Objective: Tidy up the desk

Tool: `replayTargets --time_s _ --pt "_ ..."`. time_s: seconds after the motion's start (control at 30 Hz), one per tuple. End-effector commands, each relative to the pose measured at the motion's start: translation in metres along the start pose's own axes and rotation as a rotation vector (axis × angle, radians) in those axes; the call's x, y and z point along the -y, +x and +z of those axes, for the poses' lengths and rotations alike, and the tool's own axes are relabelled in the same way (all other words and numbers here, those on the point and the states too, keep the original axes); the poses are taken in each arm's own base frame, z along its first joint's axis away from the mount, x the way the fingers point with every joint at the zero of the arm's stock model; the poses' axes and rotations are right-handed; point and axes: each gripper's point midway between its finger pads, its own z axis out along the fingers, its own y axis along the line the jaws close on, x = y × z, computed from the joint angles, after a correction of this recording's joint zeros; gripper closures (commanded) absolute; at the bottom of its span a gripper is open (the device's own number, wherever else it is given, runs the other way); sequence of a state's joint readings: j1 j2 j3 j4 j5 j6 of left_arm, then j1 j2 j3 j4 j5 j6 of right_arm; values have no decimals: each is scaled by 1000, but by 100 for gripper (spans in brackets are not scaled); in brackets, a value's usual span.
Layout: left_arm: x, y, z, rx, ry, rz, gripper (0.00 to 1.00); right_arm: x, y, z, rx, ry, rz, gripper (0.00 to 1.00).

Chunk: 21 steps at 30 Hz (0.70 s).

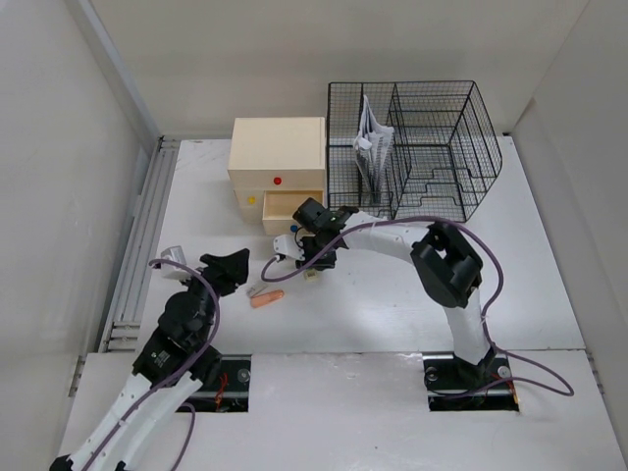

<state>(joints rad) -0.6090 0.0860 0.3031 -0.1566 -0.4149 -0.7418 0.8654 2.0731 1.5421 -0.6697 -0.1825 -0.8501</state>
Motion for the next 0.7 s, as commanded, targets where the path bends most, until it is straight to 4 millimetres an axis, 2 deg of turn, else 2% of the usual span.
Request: replayTargets --time_s 0.0,0.03,0.1,0.17,0.33,0.4,0.5,0.57,0.6,0.67 --pt "-5 -10 -3 53 -28 -41 33 -1 -22 -16 64 -13 -18 95" --pt "-9 -10 -3 54 -42 -44 34 7 -37 -36 112 24 -31 97" --pt "-9 -11 -3 61 -48 -54 34 8 -50 -58 158 29 -41 97" --pt "-12 -7 -1 47 -63 -43 37 19 -74 -90 230 75 -63 97" --pt "-15 -4 2 32 -94 -42 40 34 -117 -150 373 145 -95 97" --pt "-15 -4 2 32 -94 -42 40 49 -134 -173 426 220 -75 97" --pt "-16 -2 4 25 -102 -36 41 82 -143 -195 450 384 -7 97" --pt "-16 1 4 12 -101 -32 43 104 -138 -202 431 474 40 97" --pt "-18 4 5 2 -112 -24 44 111 -143 -209 443 498 52 97" --pt "-17 6 7 -16 -115 -8 45 122 -136 -195 403 499 82 95"
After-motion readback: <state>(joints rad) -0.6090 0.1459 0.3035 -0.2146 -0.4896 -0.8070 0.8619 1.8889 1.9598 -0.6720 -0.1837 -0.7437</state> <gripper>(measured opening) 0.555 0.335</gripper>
